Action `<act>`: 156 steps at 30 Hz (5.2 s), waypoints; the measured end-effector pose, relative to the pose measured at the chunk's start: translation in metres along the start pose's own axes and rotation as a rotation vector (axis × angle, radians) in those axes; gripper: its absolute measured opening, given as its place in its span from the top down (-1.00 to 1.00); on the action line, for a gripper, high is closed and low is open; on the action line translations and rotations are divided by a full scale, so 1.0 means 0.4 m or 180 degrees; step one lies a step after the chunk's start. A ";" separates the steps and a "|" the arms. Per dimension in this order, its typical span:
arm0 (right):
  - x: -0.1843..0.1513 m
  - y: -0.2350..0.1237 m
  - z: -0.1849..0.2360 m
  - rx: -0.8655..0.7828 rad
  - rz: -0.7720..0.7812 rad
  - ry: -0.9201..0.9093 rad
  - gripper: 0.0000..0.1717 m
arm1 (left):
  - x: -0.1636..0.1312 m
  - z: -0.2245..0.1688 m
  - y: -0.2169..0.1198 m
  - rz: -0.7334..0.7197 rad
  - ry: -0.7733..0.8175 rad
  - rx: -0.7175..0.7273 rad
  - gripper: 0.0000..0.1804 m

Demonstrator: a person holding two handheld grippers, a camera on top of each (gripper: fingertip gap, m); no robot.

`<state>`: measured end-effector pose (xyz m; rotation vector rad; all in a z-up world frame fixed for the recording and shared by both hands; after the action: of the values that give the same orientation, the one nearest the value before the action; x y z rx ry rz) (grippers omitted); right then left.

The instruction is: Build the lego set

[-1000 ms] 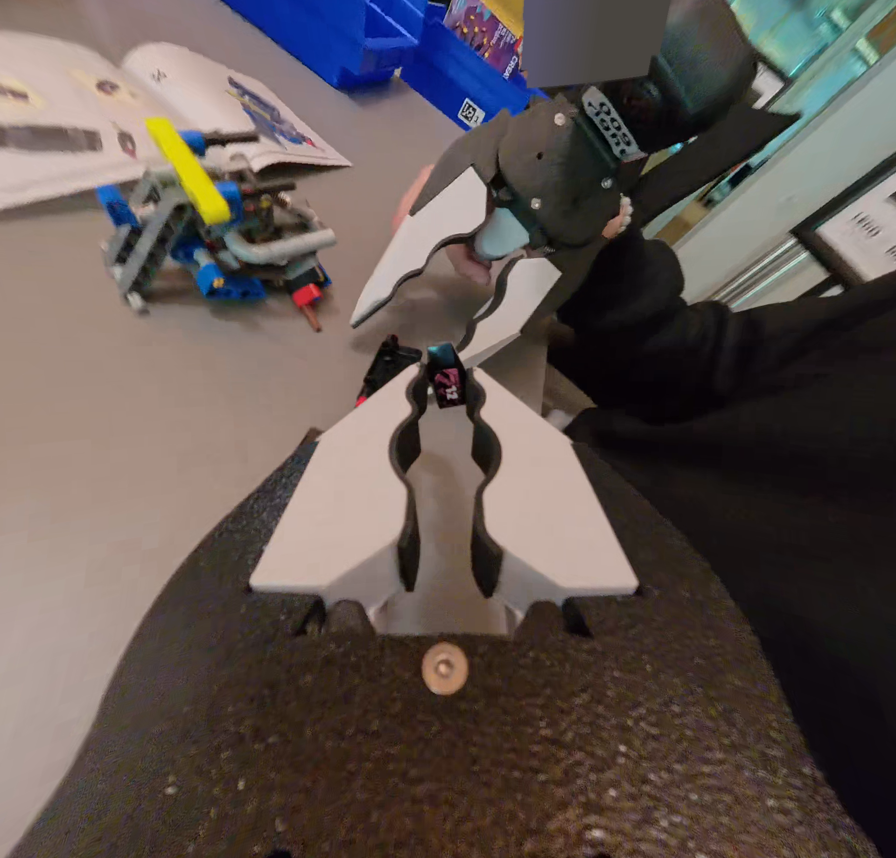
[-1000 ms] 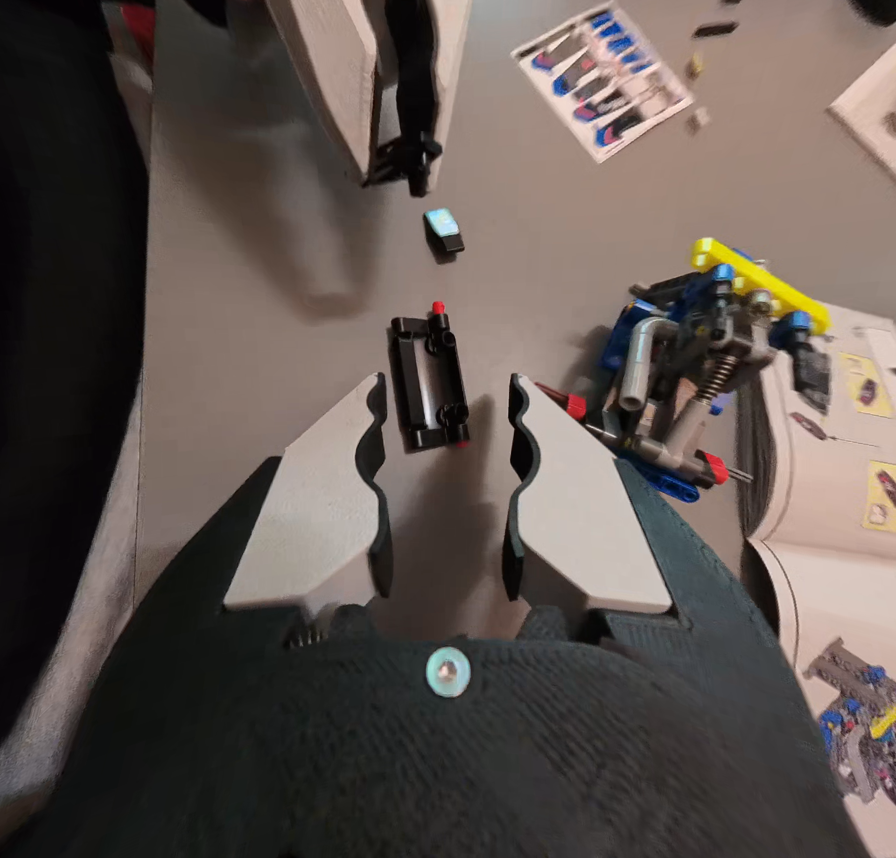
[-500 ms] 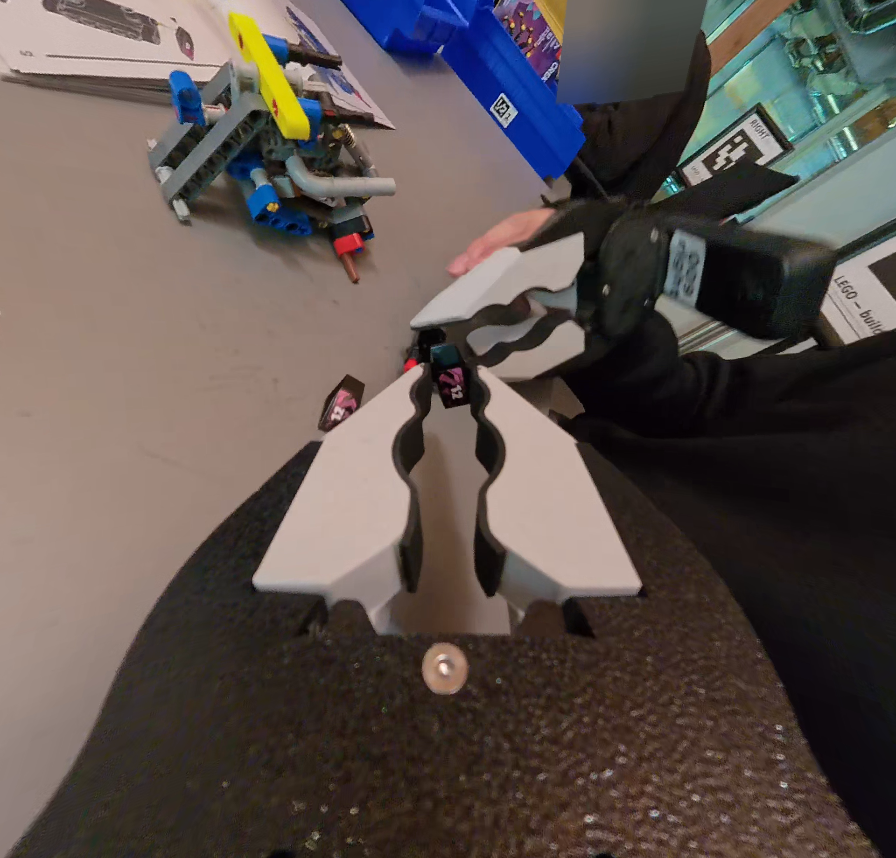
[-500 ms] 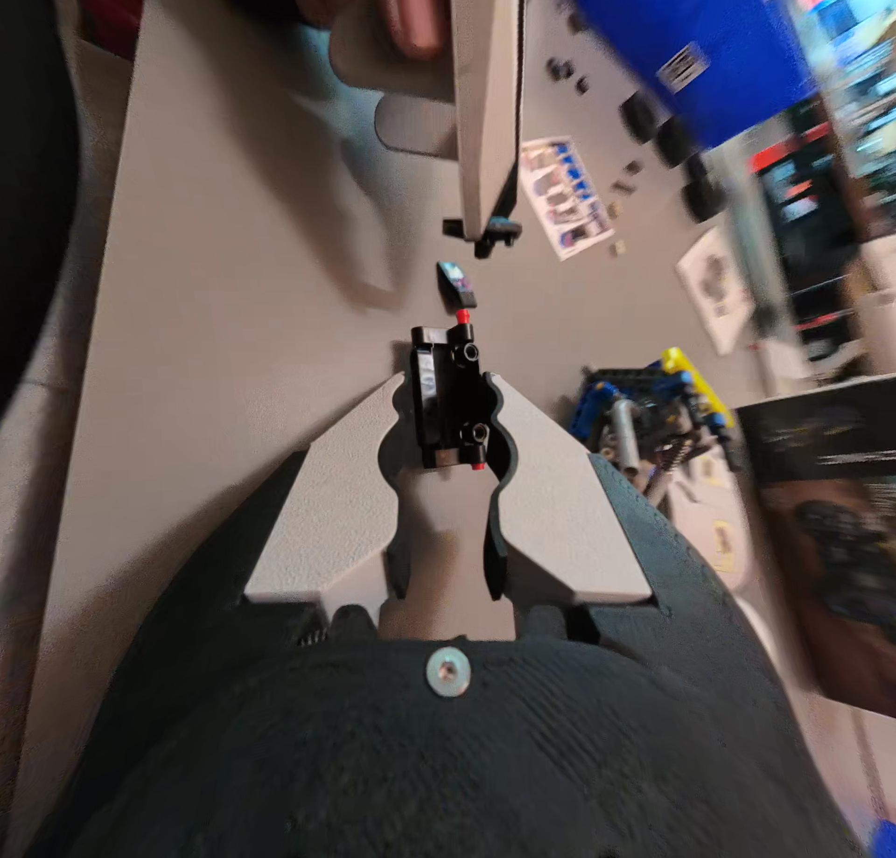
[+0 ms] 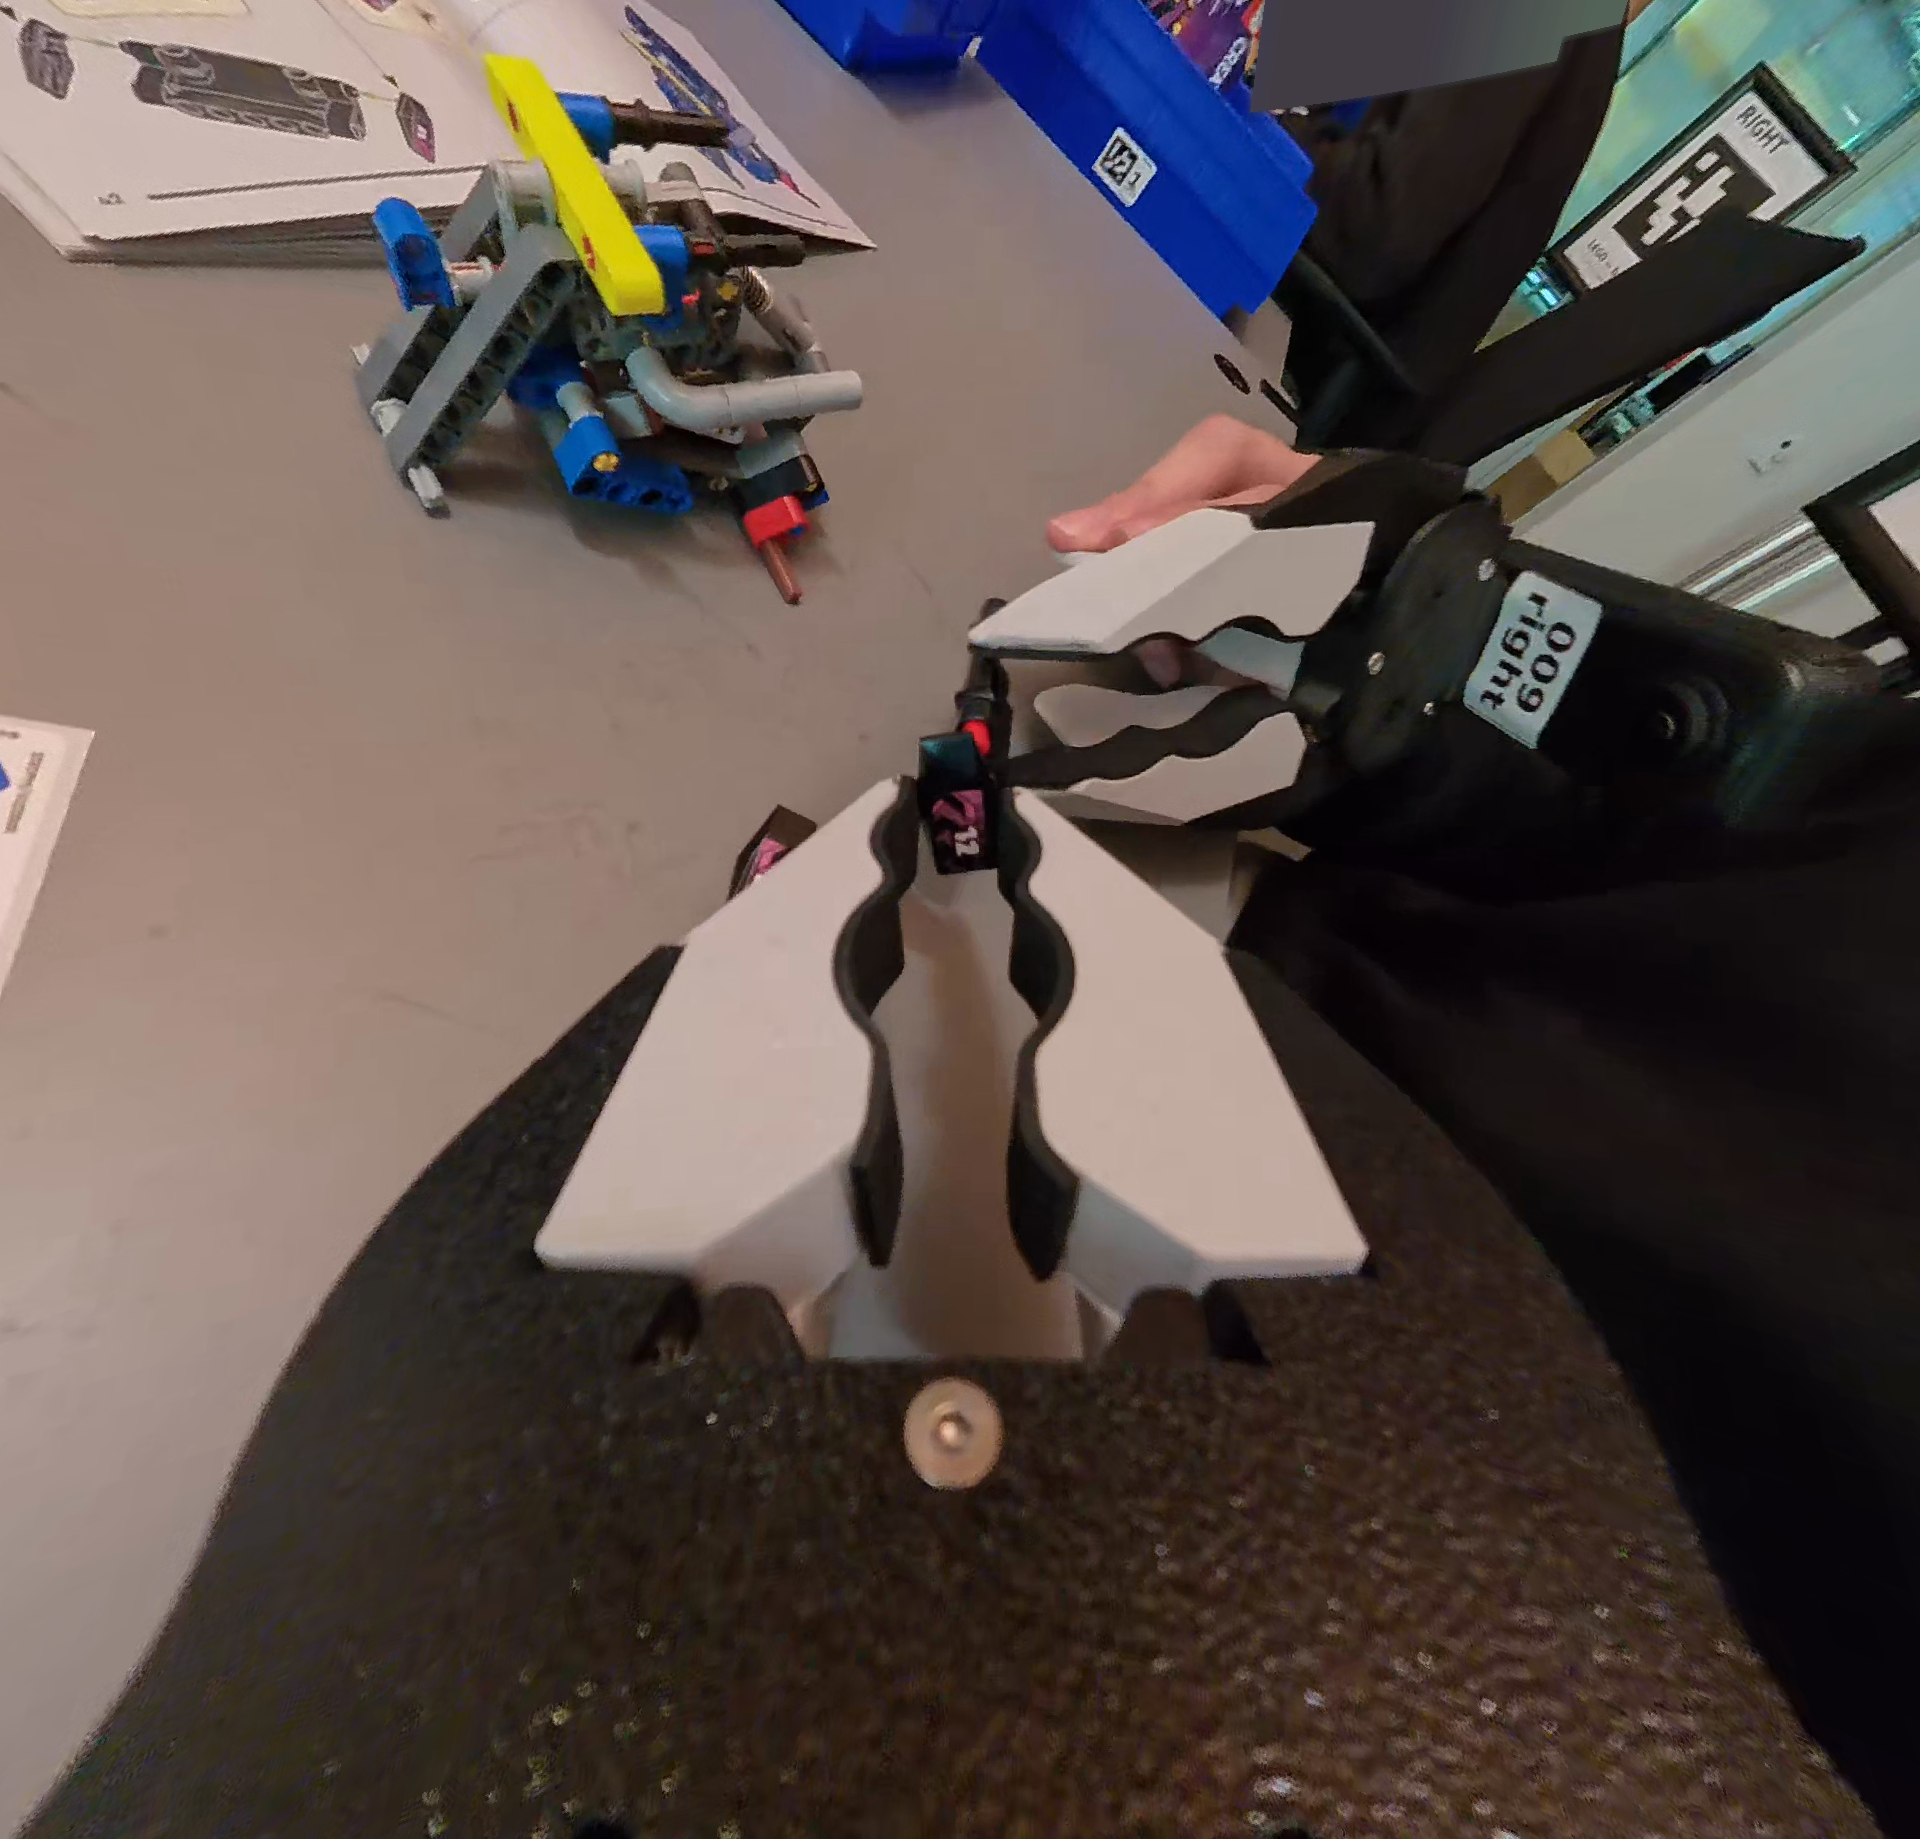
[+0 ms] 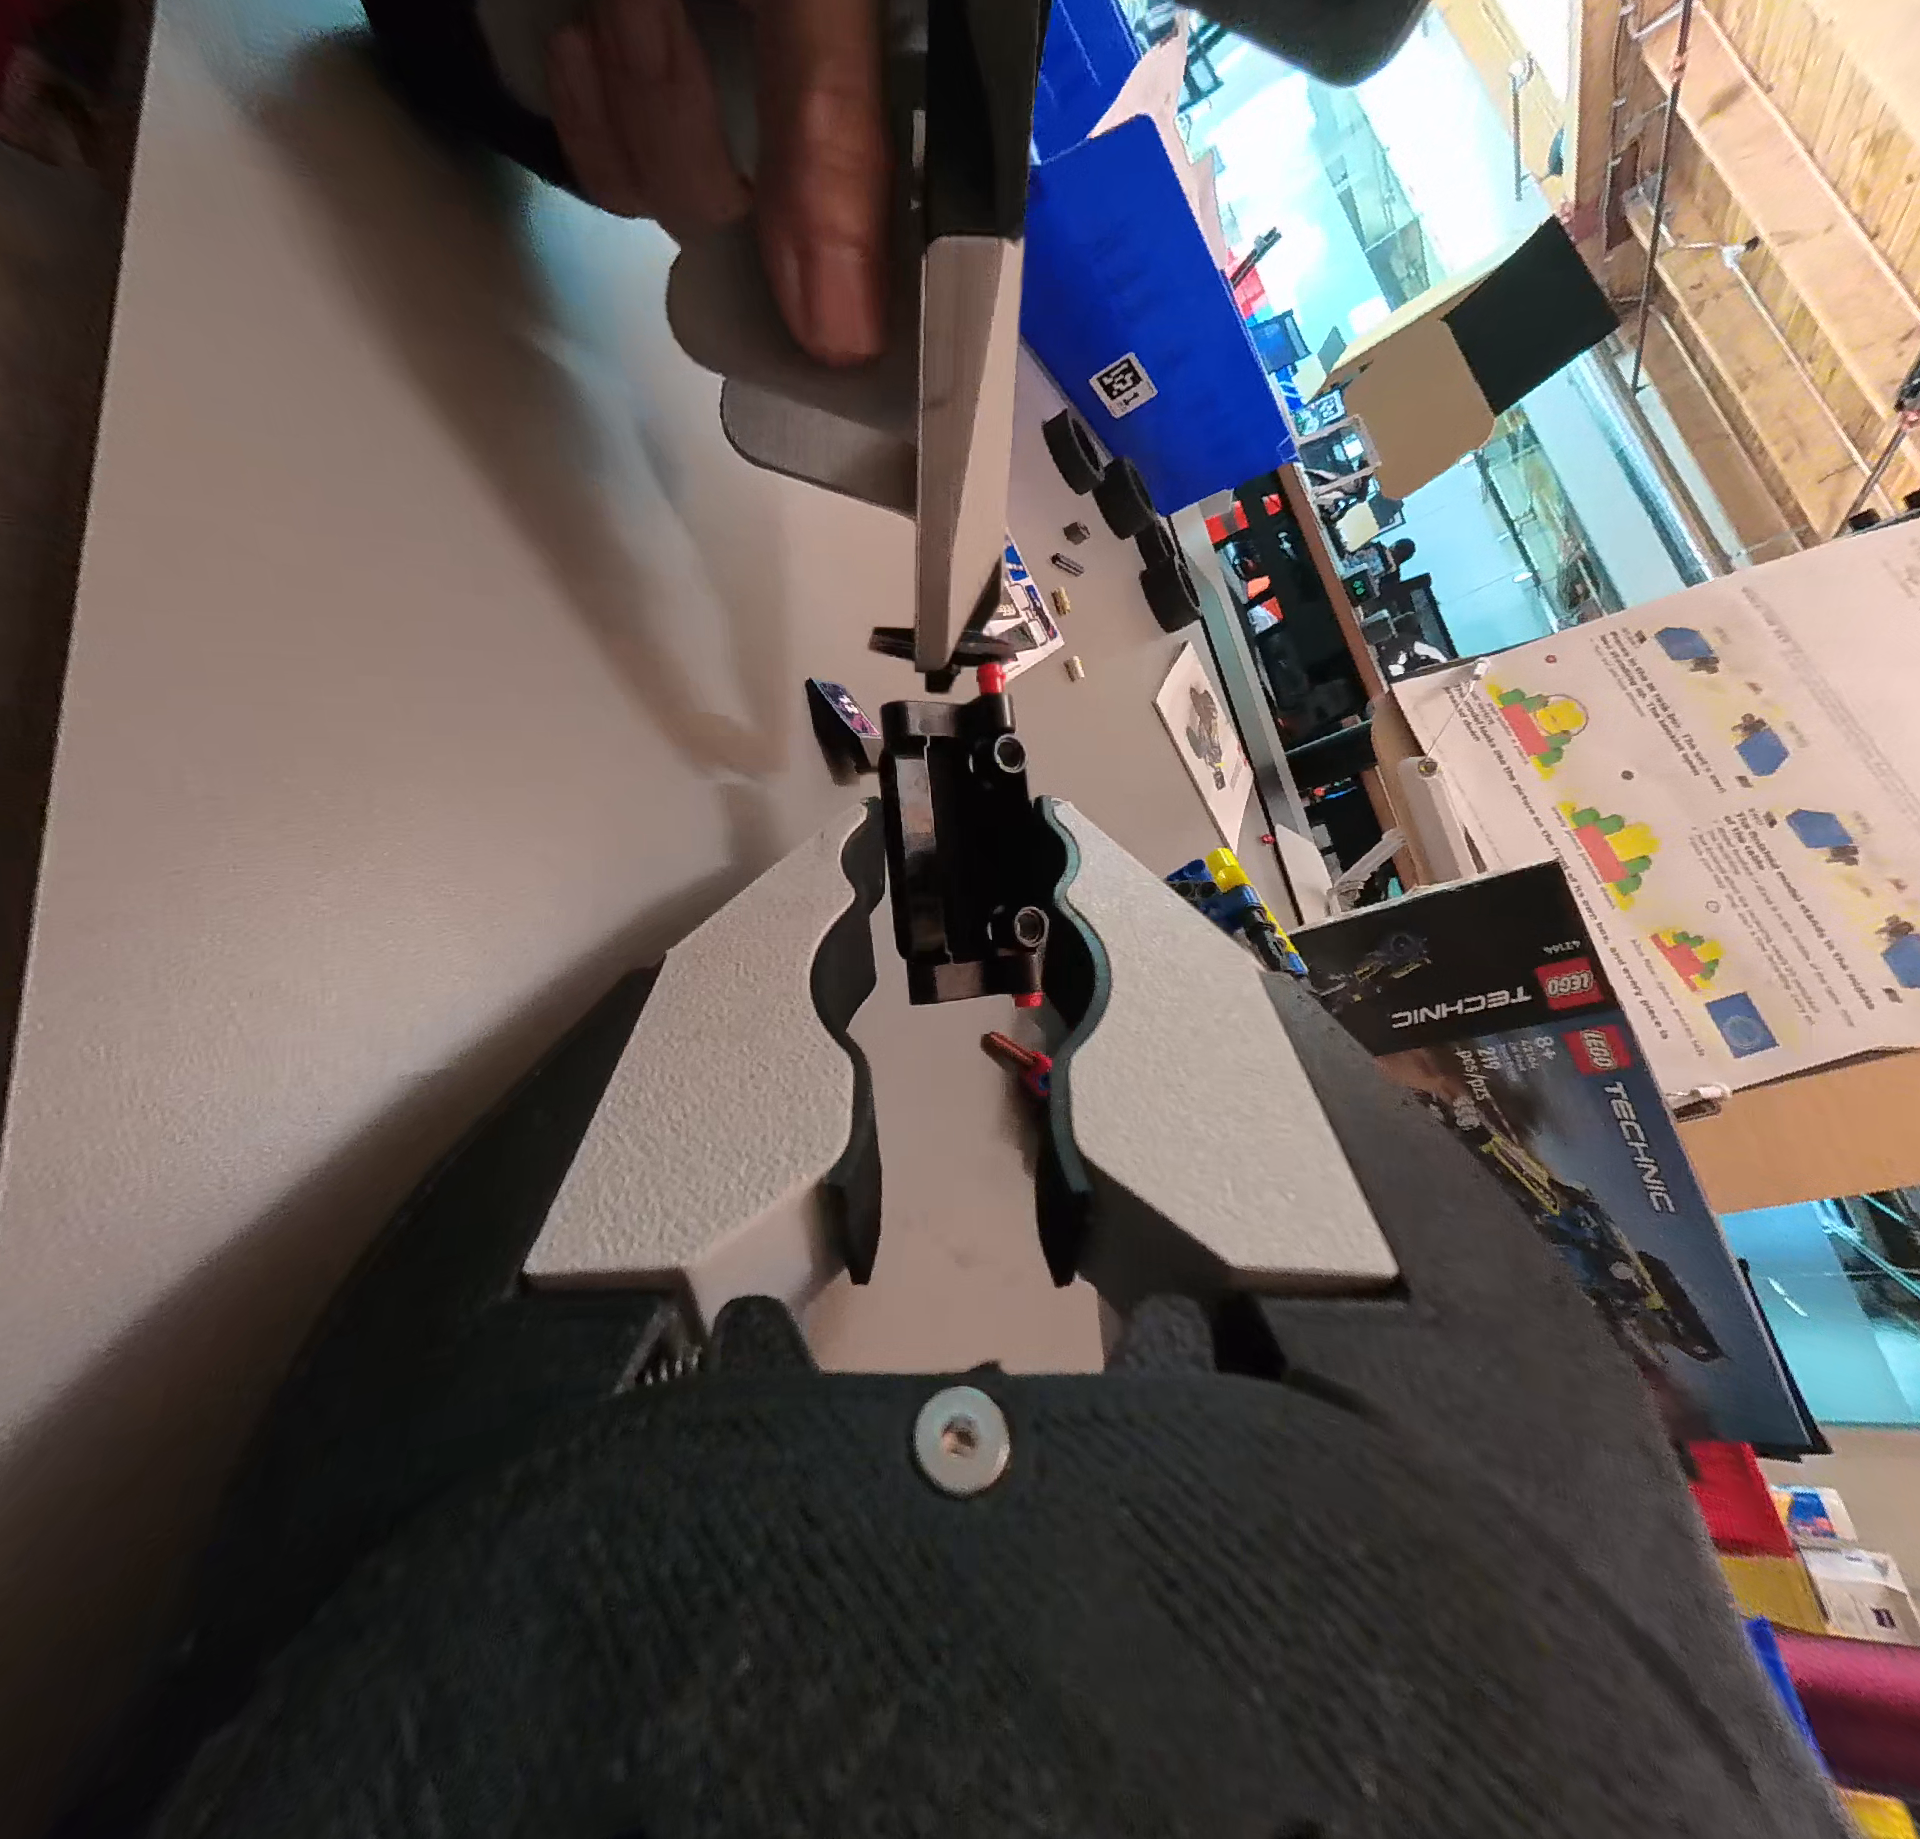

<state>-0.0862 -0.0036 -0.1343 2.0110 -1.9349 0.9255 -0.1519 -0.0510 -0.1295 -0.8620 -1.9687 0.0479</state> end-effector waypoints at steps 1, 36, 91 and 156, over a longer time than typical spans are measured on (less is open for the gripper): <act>0.000 0.000 -0.001 0.0007 -0.0001 0.0026 0.70 | -0.001 0.000 0.001 0.0011 -0.0013 -0.0017 0.87; -0.022 0.034 0.033 0.2687 0.0315 0.1551 0.70 | -0.029 0.016 -0.013 0.0272 -0.0050 0.0086 0.87; 0.010 0.038 0.003 0.0405 -0.0178 0.0237 0.72 | -0.011 0.014 0.018 0.0143 -0.0395 -0.0115 0.87; -0.037 0.051 0.007 0.0164 0.0371 -0.0358 0.74 | -0.028 0.017 -0.038 0.2760 0.1296 0.1081 0.87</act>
<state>-0.1041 0.0048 -0.1503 2.0381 -2.1289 0.9157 -0.1622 -0.0667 -0.1362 -1.3072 -1.0599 0.6361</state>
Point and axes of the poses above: each gripper's, where its closed fingertips meet, y out along the fingers, x out of its top, z = x × y across the jaws, the point moved 4 cm from there along -y, back along the fingers, and after that the axes turned 1 degree about x, right-handed, at the moved point
